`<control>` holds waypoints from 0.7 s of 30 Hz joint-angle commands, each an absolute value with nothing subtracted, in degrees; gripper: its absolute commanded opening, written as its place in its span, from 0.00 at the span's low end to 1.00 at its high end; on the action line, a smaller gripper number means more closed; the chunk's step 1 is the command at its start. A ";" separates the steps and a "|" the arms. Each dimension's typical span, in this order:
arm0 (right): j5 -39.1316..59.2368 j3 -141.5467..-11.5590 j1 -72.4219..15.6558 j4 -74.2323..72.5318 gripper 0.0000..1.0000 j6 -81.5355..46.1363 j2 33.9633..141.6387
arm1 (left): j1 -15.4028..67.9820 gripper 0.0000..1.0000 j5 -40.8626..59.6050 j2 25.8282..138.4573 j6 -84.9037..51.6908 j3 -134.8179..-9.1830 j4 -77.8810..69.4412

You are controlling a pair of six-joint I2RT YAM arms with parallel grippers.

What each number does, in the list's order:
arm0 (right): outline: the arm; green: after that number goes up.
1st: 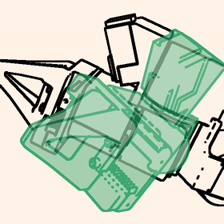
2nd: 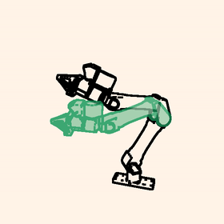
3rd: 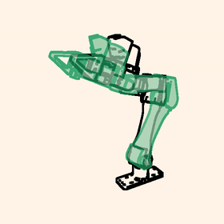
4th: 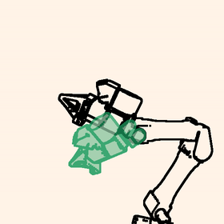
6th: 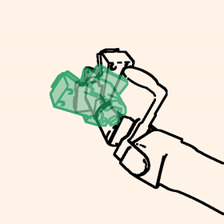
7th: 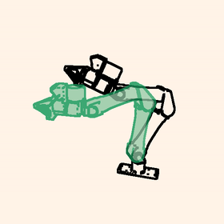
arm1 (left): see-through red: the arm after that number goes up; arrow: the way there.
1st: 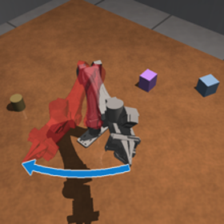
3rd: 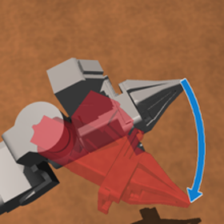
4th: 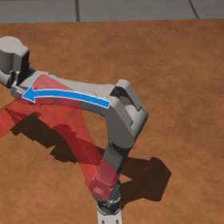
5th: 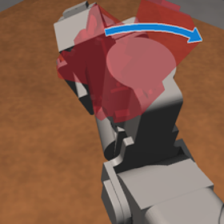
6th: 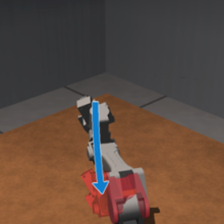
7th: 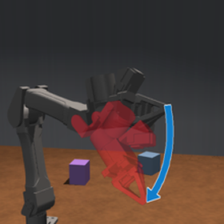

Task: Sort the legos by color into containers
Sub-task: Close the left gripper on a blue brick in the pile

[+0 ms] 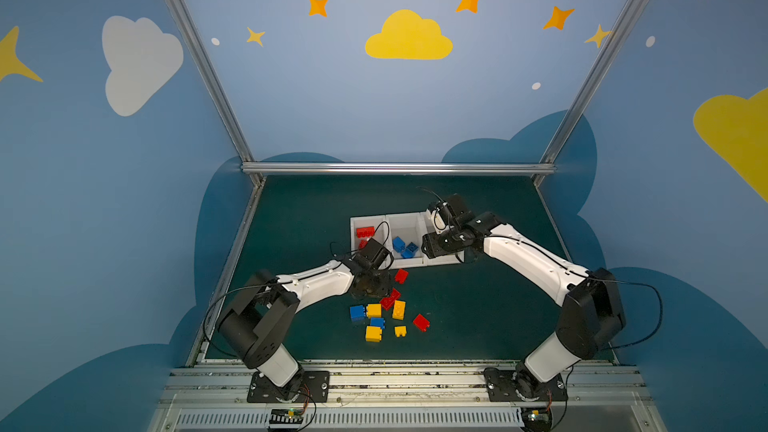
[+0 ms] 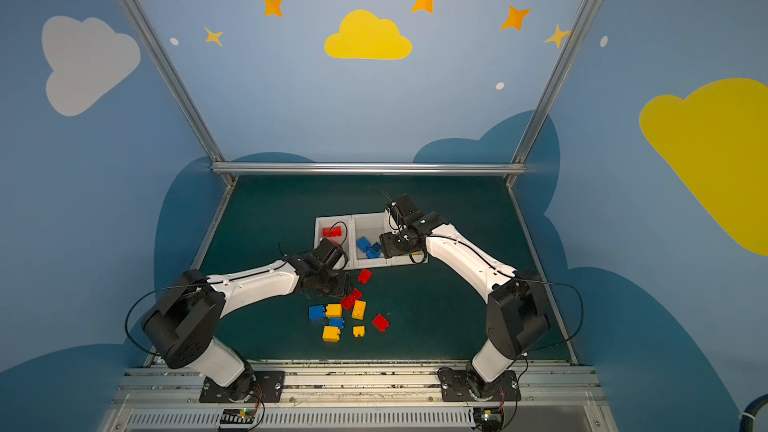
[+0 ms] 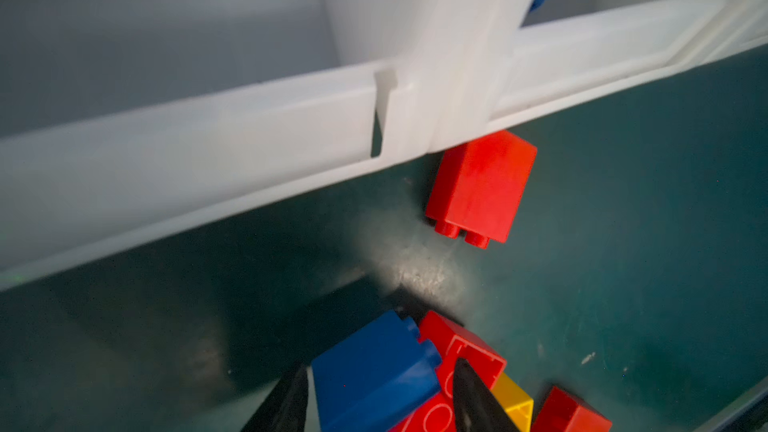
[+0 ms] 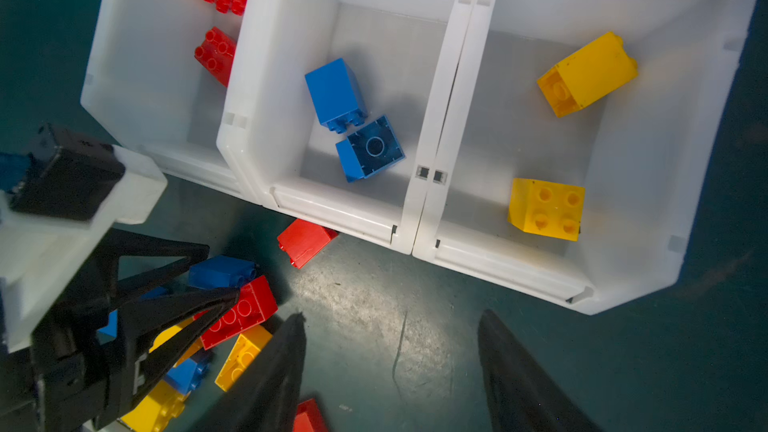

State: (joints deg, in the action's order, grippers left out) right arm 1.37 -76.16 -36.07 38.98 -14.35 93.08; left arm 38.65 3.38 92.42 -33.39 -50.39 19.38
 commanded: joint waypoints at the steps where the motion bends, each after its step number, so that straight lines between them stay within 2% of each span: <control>1: 1.76 -76.93 -35.69 39.20 0.66 -14.33 93.60 | 38.67 0.54 1.99 93.51 -32.12 -51.90 20.60; 21: 1.85 -76.89 -35.61 39.20 0.66 -14.33 94.14 | 38.06 0.42 -1.14 92.27 -31.09 -51.59 21.93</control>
